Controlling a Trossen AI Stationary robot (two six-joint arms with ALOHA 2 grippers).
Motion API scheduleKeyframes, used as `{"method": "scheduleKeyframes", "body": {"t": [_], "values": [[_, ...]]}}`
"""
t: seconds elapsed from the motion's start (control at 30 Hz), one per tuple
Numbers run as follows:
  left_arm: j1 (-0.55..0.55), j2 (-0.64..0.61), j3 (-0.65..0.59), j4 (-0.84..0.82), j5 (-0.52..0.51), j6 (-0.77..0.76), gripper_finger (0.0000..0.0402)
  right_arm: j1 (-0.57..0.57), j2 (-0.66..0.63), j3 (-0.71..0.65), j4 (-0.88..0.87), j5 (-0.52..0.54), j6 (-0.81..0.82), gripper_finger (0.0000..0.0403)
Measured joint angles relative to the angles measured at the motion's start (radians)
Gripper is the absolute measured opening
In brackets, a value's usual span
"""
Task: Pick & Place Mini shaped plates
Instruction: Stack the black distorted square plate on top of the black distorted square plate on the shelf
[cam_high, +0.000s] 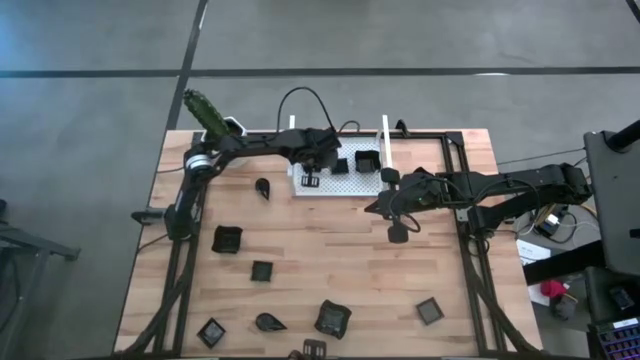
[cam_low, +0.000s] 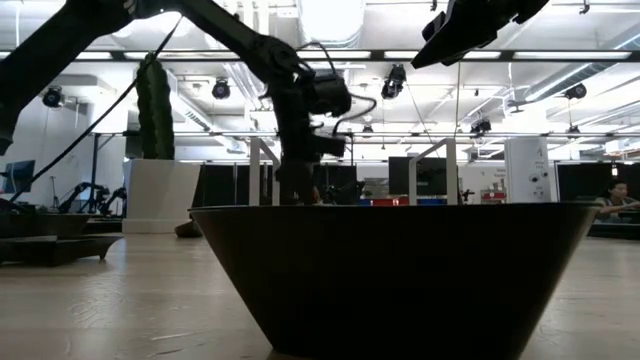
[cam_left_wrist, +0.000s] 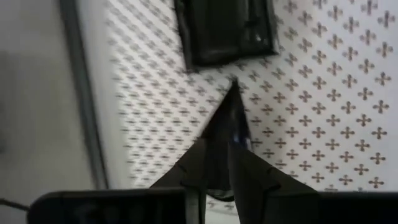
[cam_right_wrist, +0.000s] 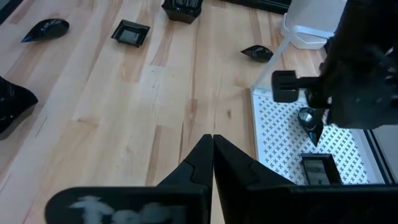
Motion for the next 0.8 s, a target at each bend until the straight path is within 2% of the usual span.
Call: {"method": "scheduleKeyframes", "body": {"t": [0.23,0.47,0.57,0.73,0.8], "values": [[-0.055,-0.090,0.015,-0.012,-0.013,-0.008,0.0054,0.000,-0.056,0.000,-0.006,0.001,0.037,0.0008],[-0.202,-0.207,-0.020,-0.012,-0.020,-0.065,0.0017,0.000,-0.172,0.000,-0.026,0.048,0.103,0.0008],[-0.277,-0.262,-0.046,-0.002,-0.022,-0.114,0.0003,0.000,-0.214,0.001,-0.092,0.120,0.154,0.0008],[-0.401,-0.358,-0.104,0.032,-0.025,-0.218,0.0004,0.000,-0.264,0.001,-0.242,0.327,0.316,0.0008],[-0.447,-0.401,-0.146,0.072,-0.029,-0.251,0.0001,-0.002,-0.280,0.001,-0.310,0.374,0.396,0.0008]]}}
